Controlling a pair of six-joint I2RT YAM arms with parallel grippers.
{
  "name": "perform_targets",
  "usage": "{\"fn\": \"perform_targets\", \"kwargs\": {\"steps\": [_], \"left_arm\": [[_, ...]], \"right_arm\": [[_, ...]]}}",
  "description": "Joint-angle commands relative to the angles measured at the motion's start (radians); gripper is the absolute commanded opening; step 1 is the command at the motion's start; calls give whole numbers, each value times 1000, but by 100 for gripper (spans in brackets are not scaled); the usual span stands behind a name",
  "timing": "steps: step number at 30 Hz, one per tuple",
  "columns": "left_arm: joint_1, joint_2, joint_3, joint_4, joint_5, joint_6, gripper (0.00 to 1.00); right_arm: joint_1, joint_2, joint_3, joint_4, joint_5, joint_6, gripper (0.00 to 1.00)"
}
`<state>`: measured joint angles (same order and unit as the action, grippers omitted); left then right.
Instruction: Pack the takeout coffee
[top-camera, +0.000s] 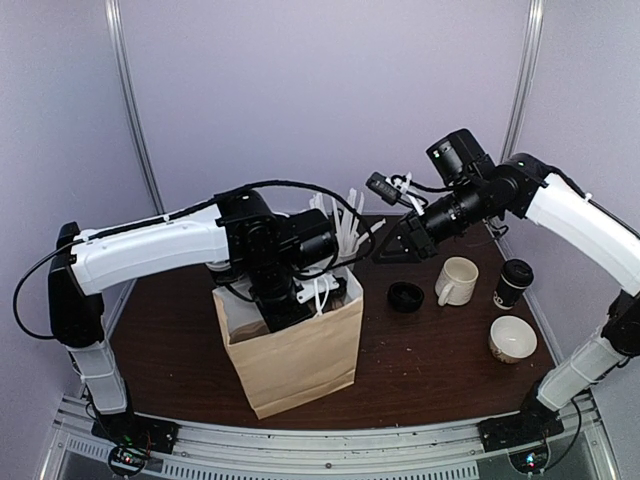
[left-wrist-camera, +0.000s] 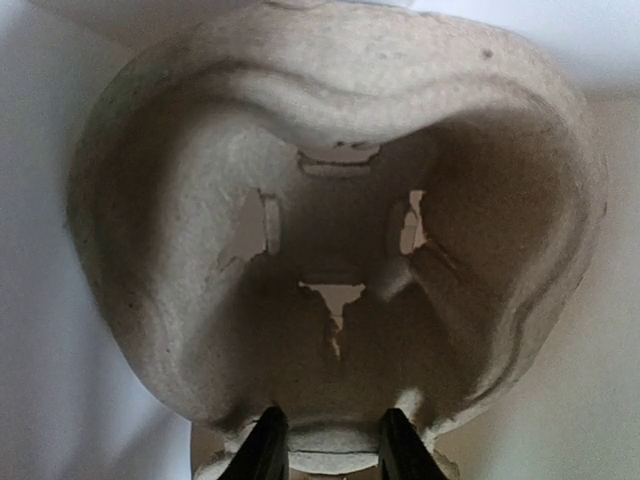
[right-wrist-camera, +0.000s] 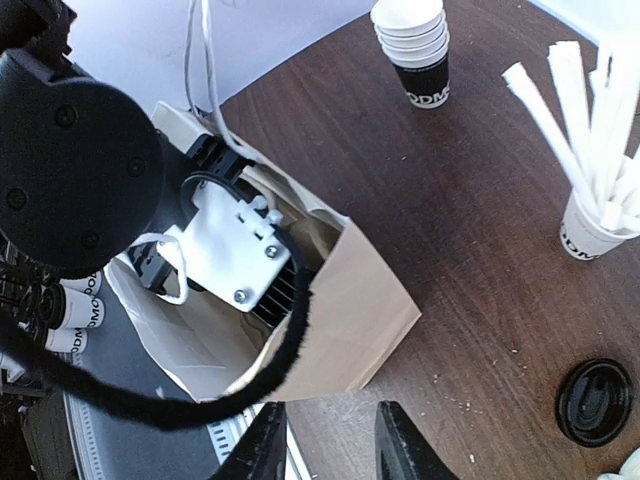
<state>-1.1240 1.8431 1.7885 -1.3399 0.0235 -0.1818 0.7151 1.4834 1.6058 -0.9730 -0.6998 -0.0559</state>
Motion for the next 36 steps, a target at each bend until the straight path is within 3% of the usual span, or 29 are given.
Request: {"fn": "perform_targets", "kwargs": {"steps": [1,9,25,36], "left_arm": [[10,19,-24,-21,44,26,26],[11,35,-76,18,96,45,26],[17,83,-163,113,130,44,30],[19,64,-148,114,119,41,45]], "right_arm": [[-70,-58,33,-4,-40,-22,34],[-146,-88,-4,27,-58,-15,36],[-151,-67,-26,50,-68,-18,36],[-151,-66,-32,56,-68,-23,37]]}}
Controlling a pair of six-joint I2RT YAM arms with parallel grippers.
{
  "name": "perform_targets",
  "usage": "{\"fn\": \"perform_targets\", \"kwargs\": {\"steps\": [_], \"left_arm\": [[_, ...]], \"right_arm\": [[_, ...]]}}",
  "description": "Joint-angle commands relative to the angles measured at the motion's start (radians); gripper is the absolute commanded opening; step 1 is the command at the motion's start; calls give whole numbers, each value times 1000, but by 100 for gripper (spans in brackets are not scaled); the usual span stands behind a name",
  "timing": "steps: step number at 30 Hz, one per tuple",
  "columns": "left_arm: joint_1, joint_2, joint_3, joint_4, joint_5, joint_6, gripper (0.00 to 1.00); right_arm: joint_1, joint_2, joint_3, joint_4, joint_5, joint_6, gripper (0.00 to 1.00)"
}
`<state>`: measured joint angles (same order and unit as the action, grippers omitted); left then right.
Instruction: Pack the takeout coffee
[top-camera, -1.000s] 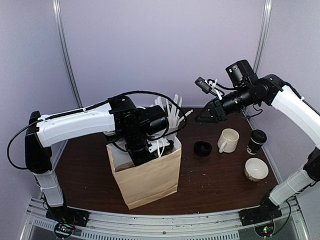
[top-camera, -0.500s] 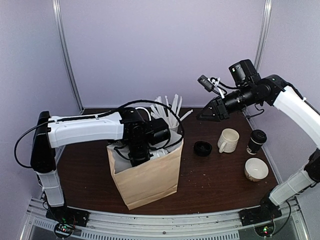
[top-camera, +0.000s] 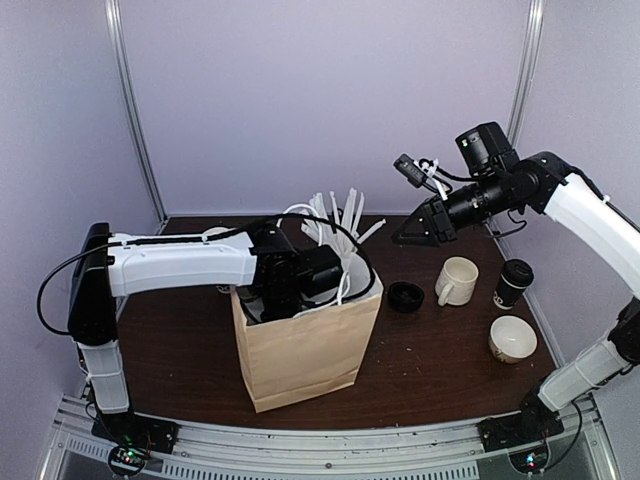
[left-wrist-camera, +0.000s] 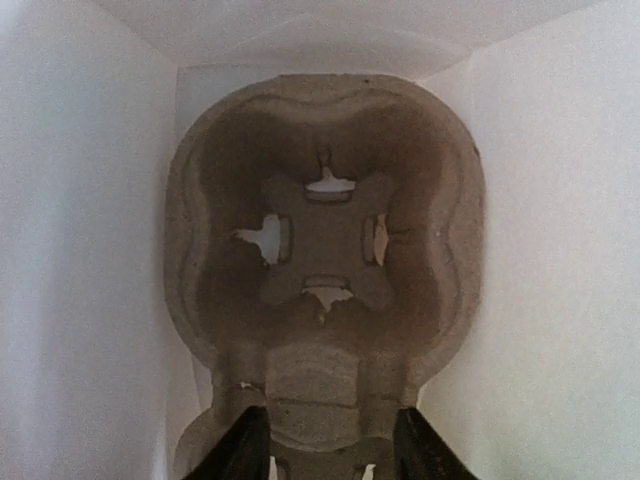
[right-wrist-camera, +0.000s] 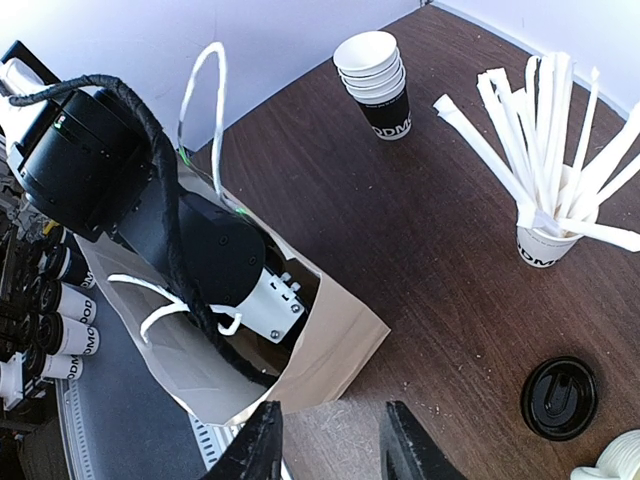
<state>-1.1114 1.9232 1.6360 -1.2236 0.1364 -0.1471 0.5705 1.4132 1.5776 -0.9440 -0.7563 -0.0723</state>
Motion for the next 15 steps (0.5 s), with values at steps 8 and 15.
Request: {"fn": "perform_targets", "kwargs": {"steps": [8,15], "left_arm": [[6,-90,77,-34,-17,-6,51],[7,-148,125,-48,1,-9,54]], "right_arm": [[-6,13,-1,27,-20,-11,37],[-6,27,4,27,-38,-16,37]]}}
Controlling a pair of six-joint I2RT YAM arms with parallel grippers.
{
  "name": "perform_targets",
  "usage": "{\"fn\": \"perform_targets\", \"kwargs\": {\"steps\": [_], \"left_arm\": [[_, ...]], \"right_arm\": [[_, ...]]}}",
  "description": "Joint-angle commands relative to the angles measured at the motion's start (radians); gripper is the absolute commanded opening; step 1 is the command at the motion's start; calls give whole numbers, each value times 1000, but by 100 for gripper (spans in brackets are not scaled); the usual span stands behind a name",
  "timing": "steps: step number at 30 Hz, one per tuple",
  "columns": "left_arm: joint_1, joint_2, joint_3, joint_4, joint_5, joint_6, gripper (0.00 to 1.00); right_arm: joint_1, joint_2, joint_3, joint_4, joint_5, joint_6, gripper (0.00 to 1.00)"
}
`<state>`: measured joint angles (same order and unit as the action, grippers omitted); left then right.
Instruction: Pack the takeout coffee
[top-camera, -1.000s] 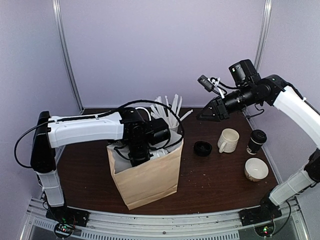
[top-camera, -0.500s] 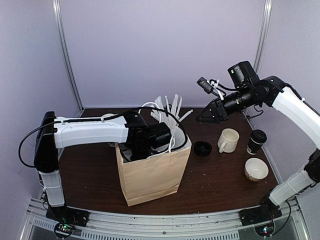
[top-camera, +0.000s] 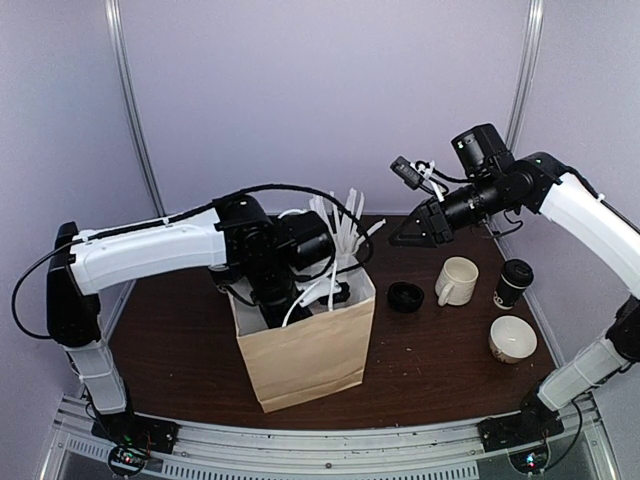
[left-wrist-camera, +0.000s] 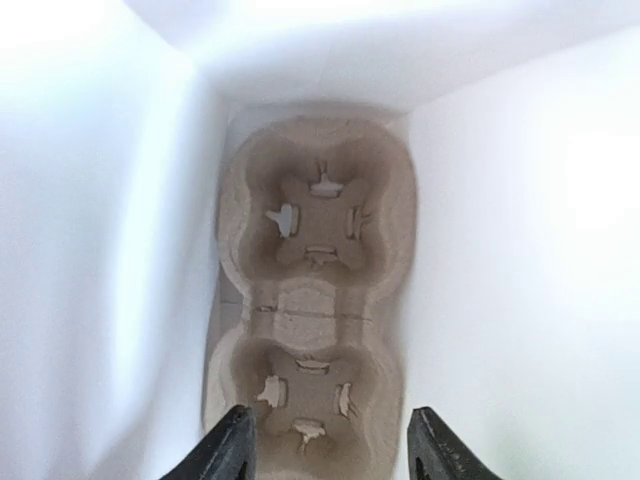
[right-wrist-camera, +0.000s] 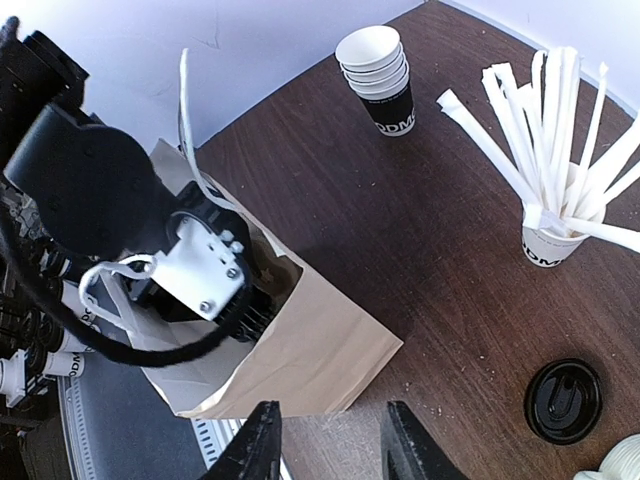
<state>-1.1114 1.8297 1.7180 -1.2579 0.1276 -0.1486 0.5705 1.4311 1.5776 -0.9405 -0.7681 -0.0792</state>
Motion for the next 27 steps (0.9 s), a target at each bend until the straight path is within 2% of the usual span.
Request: {"fn": "perform_targets", "kwargs": {"steps": [1,18,23,27], "left_arm": [[6,-59,50,-16,14,-6,54],[6,-159,265,-21,-19,15,56],[6,-243,279,64,-2,38,53],[6,-358,225,191,-23,44,50]], "right_arm": [[-6,11,6,23,-30,-8,37],[-6,-6,5,-5,-50,-97,40],[-6,-24,21,-43,-165,-190,42],[14,-45,75,-117,-285,-295,56]]}}
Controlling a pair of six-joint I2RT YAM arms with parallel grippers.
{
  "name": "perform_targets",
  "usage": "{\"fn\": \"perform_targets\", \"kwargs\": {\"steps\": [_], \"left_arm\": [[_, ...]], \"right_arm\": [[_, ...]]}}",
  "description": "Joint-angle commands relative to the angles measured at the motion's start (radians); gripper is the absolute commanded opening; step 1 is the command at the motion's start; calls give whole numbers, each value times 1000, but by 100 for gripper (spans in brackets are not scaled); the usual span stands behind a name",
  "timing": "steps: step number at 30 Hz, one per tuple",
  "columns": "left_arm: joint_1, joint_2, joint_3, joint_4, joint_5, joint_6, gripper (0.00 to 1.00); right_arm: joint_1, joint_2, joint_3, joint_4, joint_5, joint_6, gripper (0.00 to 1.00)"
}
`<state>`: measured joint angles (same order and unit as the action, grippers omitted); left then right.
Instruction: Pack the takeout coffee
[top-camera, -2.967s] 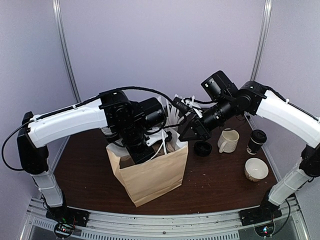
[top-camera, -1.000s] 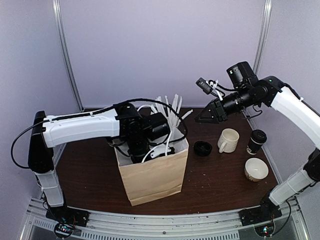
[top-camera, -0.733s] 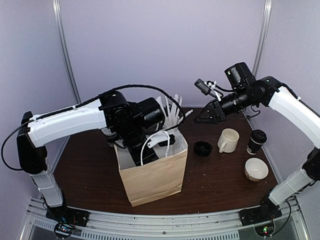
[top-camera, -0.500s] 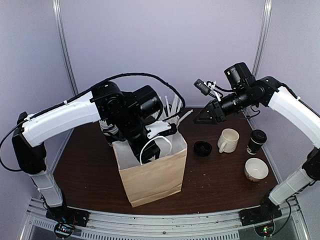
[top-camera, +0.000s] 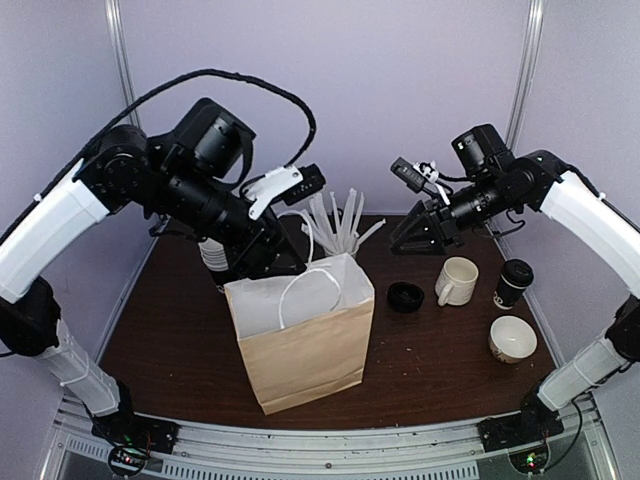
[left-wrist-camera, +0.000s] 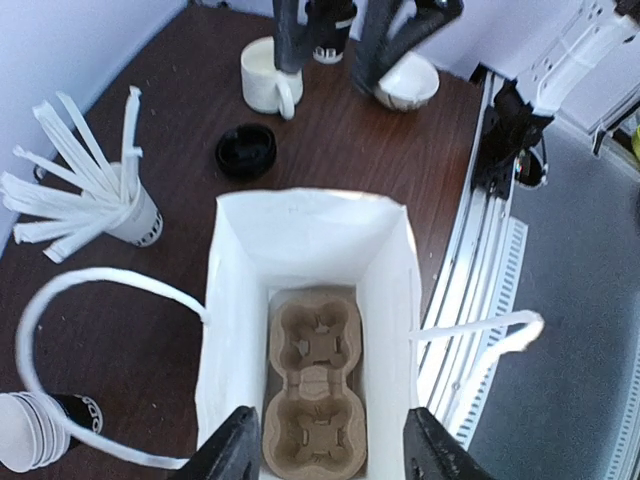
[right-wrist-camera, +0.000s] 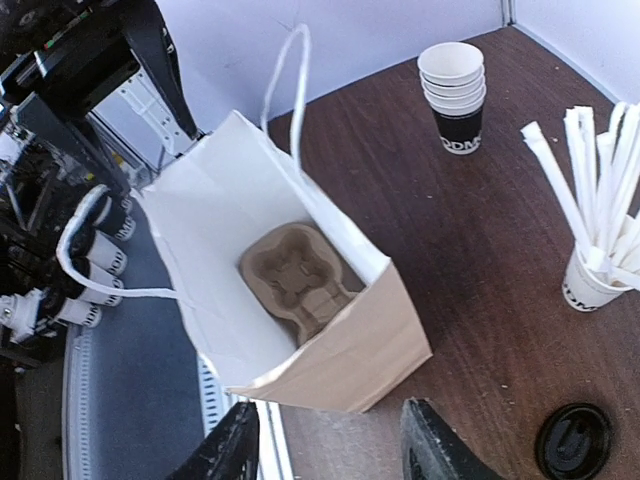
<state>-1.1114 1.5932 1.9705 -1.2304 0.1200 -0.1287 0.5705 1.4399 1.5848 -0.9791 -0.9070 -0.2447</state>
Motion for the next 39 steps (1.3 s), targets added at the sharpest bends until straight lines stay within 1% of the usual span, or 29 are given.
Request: {"fn": "perform_targets", "kwargs": {"steps": [1,3,5,6,11,13,15,17,19,22,26,29,31,32,34,35,36,38,39], "left_arm": [[6,-149,-51,202,-32,24,50],[6,-205,-103,285,-92,21,53],[12,-233,-140,313,-198,8,60],[20,-236,-148,307,-228,6,62],[61,-205,-177,253,-263,-18,66],[88,-197,-195,260,-242,-44,66],[113,-193,-224,286,-178,-59,66],[143,-180,-234,296,-141,-76,66],[176,-162,-243,302,-121,-83,63],[212,-156,-271,334,-74,-96,59],[252,-161,-299,385,2,-98,46],[265,-153,-312,424,83,-98,42],[268,-131,-302,427,117,-96,39],[269,-122,-296,430,133,-93,36],[269,-102,-278,434,162,-91,26],[269,-92,-264,434,174,-91,18],[269,-88,-249,438,188,-90,11],[269,-90,-222,455,229,-91,0],[269,-93,-206,460,251,-94,0]], "right_arm": [[32,-51,89,-106,-138,-156,58],[79,-40,130,-152,-100,-191,61],[128,-25,159,-158,-62,-182,62],[146,-15,171,-153,-47,-171,63],[244,67,245,-155,63,-128,64],[277,103,273,-168,74,-126,64],[313,130,287,-175,66,-126,65],[356,146,293,-179,92,-130,66],[391,167,312,-192,117,-134,66],[419,201,337,-189,129,-111,63],[428,236,369,-170,116,-79,48],[430,249,390,-157,122,-68,38],[430,257,403,-155,132,-63,22],[430,259,407,-154,136,-62,18],[430,265,418,-153,141,-59,8],[430,267,427,-157,141,-59,3],[430,270,445,-163,141,-63,0],[430,271,489,-180,150,-78,0],[429,269,512,-183,155,-84,0]]}}
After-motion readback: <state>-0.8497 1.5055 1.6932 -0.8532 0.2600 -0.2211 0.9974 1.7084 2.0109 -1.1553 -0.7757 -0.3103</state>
